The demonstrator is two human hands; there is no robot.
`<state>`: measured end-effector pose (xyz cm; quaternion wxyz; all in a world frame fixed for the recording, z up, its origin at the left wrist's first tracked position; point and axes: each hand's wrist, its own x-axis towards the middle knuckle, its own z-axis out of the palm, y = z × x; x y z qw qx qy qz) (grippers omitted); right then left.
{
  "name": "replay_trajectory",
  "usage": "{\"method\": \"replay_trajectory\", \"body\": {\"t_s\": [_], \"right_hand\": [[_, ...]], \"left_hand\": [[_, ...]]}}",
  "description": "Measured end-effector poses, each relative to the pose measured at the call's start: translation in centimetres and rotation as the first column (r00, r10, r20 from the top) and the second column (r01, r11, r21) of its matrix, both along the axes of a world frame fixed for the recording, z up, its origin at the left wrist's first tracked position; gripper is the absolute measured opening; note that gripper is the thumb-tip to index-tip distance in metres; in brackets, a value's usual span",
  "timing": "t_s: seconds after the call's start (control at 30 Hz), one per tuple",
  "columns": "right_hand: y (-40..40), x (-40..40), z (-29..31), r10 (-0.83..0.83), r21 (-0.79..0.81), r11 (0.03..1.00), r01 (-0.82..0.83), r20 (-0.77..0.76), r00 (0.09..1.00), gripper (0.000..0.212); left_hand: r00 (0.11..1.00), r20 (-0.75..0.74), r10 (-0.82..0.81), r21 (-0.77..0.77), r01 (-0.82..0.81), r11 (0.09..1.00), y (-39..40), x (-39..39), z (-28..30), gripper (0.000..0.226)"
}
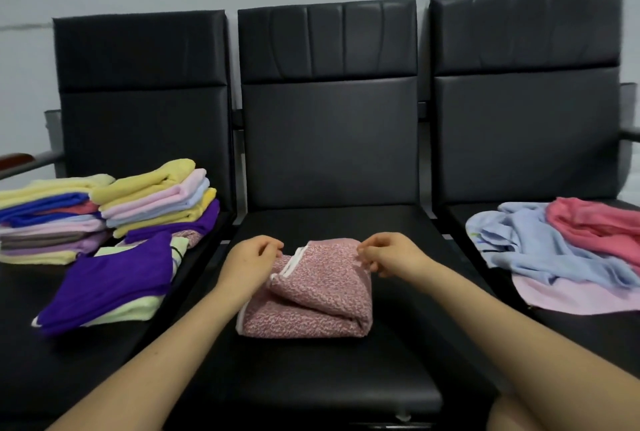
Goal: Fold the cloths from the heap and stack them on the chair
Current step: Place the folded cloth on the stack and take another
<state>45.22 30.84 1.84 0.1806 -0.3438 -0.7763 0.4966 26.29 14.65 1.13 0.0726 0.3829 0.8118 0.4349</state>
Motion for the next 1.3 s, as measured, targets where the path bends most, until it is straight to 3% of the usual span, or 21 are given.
{"method": "replay_trajectory", "body": {"t_s": [0.07, 0.13, 0.2, 0.27, 0.43, 0.53, 0.6, 0.67, 0.87, 1.0, 1.13, 1.2, 1.3], "right_hand": [[0.6, 0.9, -0.8, -0.018, 0.031, 0.999, 0.015, 0.091, 0.996, 0.003], [0.6, 1.4, -1.4, 0.004, 0.026, 1.000, -0.009, 0.161, 0.987, 0.007], [0.3, 1.7, -1.8, 0.044, -0.054, 0.998, -0.035, 0.168, 0.985, 0.014], [-0.2, 1.5, -2.1, 0.078, -0.147, 0.988, -0.057, 0.139, 0.987, 0.019], [-1.0, 0.9, -2.3, 0.056, -0.214, 0.976, -0.041, 0.067, 0.996, 0.016], [-1.2, 0.1, -2.0, 0.009, -0.157, 0.988, -0.008, 0.004, 1.000, 0.035], [-1.3, -0.5, -1.5, 0.001, -0.122, 0.992, -0.007, -0.052, 0.999, 0.040], [-1.6, -1.1, -1.2, 0.020, -0.077, 0.997, -0.025, -0.064, 0.998, 0.042], [-2.7, -2.2, -2.0, 0.098, 0.038, 0.994, -0.102, 0.090, 0.991, 0.056], [-3.5, -3.3, -2.4, 0.044, -0.179, 0.984, -0.019, 0.135, 0.990, 0.066], [-4.8, -4.0, -1.8, 0.018, -0.510, 0.860, -0.010, 0.011, 1.000, 0.069], [-5.3, -4.3, -1.3, 0.027, -0.529, 0.849, -0.024, -0.001, 1.000, 0.066], [-6.6, -5.2, -0.6, 0.022, -0.485, 0.874, -0.025, -0.010, 1.000, 0.045]], "left_hand": [[1.000, 0.003, 0.006, -0.053, -0.006, 0.999, 0.9, 0.5, 0.3, 0.027], [1.000, 0.016, 0.009, -0.217, -0.005, 0.976, 1.7, 0.9, 0.2, 0.032], [0.999, 0.043, 0.010, -0.401, 0.008, 0.916, 2.6, 1.0, -0.2, 0.040], [0.997, 0.059, 0.040, -0.450, -0.009, 0.893, 3.0, 1.0, -0.4, 0.051], [0.952, 0.290, 0.102, -0.402, 0.024, 0.915, 3.0, 1.0, -0.6, 0.070], [0.878, 0.476, 0.050, -0.239, 0.075, 0.968, 2.6, 1.4, -0.5, 0.058], [0.869, 0.494, 0.018, -0.113, 0.044, 0.993, 2.0, 1.7, 0.3, 0.036], [0.872, 0.488, 0.039, -0.086, 0.004, 0.996, 1.2, 1.7, 1.0, 0.019], [0.886, 0.432, 0.168, -0.200, -0.087, 0.976, -1.7, -0.2, -0.2, 0.025], [0.866, 0.480, 0.136, -0.160, -0.066, 0.985, -3.0, -1.2, -1.5, 0.023], [0.705, 0.705, 0.078, -0.065, -0.044, 0.997, -3.3, -0.5, -1.7, 0.028], [0.690, 0.722, 0.051, -0.076, 0.006, 0.997, -3.3, -0.4, -1.8, 0.034], [0.679, 0.734, 0.032, -0.057, 0.015, 0.998, -3.7, -1.0, -1.8, 0.040]]}}
